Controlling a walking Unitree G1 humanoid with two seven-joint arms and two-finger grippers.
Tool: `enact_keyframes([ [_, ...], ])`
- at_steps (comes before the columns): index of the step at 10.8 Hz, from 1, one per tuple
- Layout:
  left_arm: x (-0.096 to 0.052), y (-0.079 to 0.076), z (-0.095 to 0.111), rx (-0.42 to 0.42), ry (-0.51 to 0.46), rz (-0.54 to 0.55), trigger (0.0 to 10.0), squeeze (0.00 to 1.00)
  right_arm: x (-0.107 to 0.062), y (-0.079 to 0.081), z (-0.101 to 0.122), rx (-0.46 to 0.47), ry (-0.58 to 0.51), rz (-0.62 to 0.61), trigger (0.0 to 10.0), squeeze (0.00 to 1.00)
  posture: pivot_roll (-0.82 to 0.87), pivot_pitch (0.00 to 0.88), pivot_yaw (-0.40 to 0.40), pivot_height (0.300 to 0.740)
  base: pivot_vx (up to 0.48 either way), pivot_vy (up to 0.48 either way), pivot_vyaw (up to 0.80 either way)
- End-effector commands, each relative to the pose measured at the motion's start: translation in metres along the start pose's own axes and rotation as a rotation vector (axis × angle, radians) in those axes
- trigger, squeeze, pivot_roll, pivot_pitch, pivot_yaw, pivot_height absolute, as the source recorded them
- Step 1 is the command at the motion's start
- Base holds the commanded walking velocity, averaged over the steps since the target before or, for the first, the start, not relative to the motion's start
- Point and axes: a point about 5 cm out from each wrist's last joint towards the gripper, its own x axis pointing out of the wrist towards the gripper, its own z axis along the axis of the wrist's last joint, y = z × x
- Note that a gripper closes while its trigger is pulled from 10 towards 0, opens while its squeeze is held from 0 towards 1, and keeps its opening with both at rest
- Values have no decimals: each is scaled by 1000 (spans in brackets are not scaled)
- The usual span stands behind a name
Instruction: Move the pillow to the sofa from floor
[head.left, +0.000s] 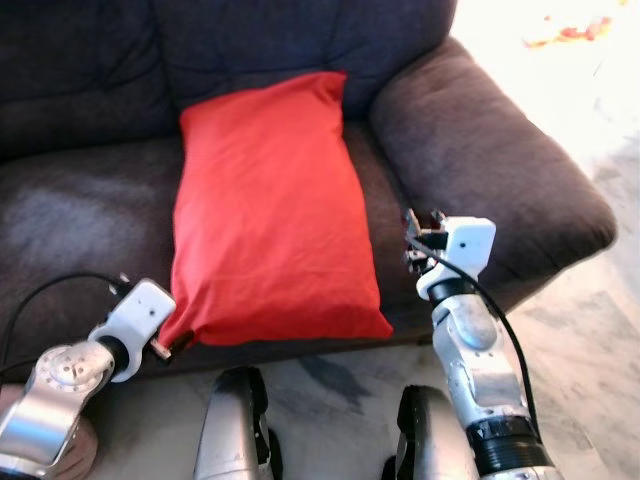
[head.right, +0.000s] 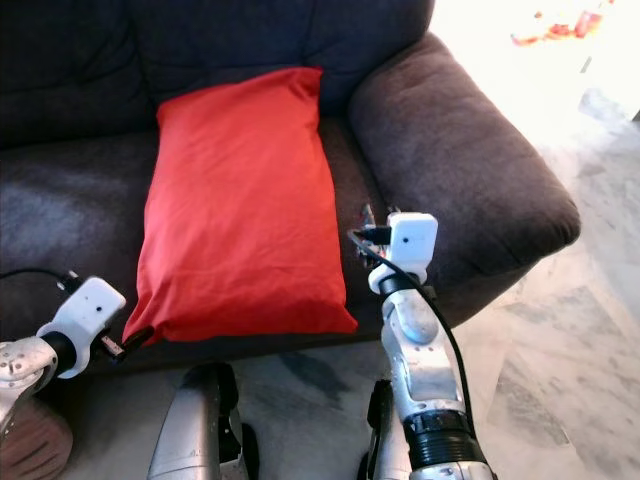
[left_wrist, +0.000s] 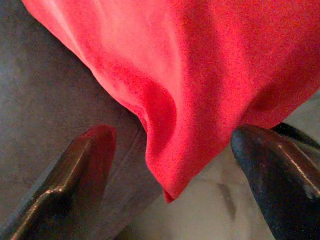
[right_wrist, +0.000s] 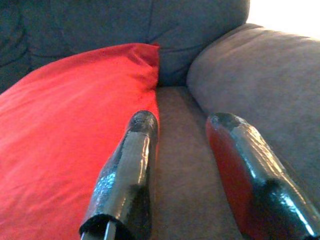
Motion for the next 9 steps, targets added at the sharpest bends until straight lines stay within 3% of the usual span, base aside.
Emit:
enact_keyframes([
  [1, 1, -3, -2, 7, 3, -23, 10000, 0, 0, 1, -2, 0, 11, 5, 10000, 0, 71, 148, 34, 547, 0, 0, 0],
  [3, 1, -17, 4, -43, -67, -120, 10000, 0, -1, -1, -2, -3, 14, -1, 10000, 0, 68, 158, 32, 547, 0, 0, 0],
  [4, 1, -34, -10, -8, -25, -215, 10000, 0, -1, -1, -2, -3, 15, -2, 10000, 0, 69, 160, 32, 547, 0, 0, 0],
  [6, 8, -43, -20, 40, 3, -180, 10000, 0, -1, -1, -2, -3, 16, -2, 10000, 0, 68, 163, 30, 547, 0, 0, 0],
  [7, 10, -45, -19, 21, -15, -166, 10000, 0, -1, -2, -2, -3, 15, -3, 10000, 0, 67, 165, 29, 547, 0, 0, 0],
  [9, 19, -38, -18, 122, -48, -32, 10000, 0, -1, -3, -2, -4, 13, -7, 10000, 0, 68, 169, 29, 547, 0, 0, 0],
])
